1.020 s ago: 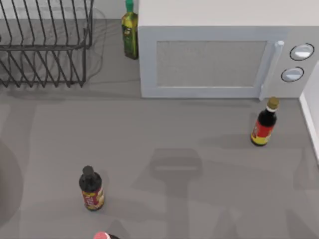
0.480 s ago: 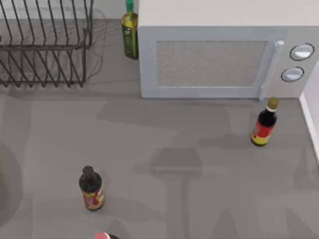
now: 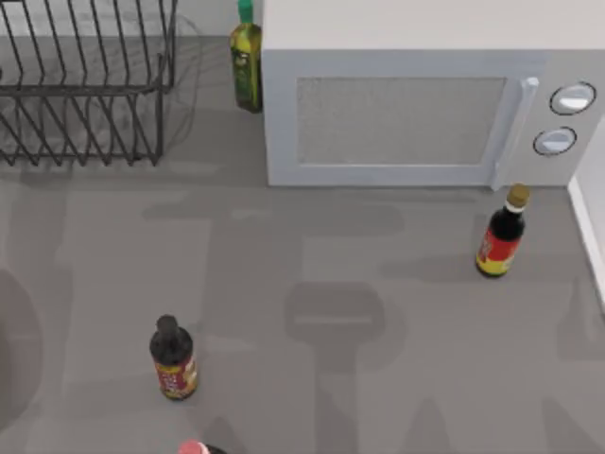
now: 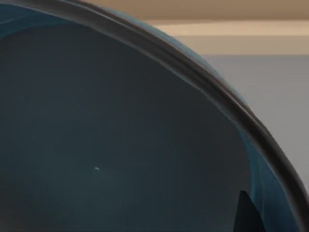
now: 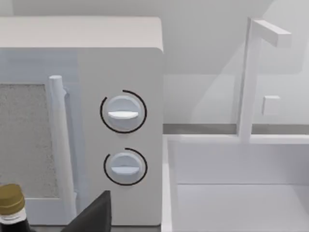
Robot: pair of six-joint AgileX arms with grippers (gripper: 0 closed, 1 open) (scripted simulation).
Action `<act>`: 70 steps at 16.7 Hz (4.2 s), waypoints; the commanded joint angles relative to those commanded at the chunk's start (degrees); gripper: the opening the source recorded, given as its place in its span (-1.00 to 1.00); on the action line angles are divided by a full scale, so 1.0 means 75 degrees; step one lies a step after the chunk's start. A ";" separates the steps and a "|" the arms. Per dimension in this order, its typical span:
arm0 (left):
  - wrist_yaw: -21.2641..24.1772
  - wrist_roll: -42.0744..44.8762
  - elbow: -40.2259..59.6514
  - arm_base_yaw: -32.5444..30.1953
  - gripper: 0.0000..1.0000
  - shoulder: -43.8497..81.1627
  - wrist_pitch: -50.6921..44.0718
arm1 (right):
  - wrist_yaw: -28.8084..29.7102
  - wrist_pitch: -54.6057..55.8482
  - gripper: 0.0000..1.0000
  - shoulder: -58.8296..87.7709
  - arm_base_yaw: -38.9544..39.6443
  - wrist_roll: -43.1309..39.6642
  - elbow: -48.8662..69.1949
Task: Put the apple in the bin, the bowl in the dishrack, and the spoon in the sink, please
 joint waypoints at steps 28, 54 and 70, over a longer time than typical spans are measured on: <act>-0.0090 0.0017 -0.0261 -0.0107 1.00 0.0577 0.0660 | 0.0000 0.0000 1.00 0.0000 0.0000 0.0000 0.0000; -0.0848 -0.0128 -0.6821 -0.0577 1.00 -1.2165 -0.5234 | 0.0000 0.0000 1.00 0.0000 0.0000 0.0000 0.0000; -0.0896 -0.0103 -0.7318 -0.0617 1.00 -1.2834 -0.5683 | -0.0003 -0.2049 1.00 0.2317 -0.0335 -0.0936 0.1671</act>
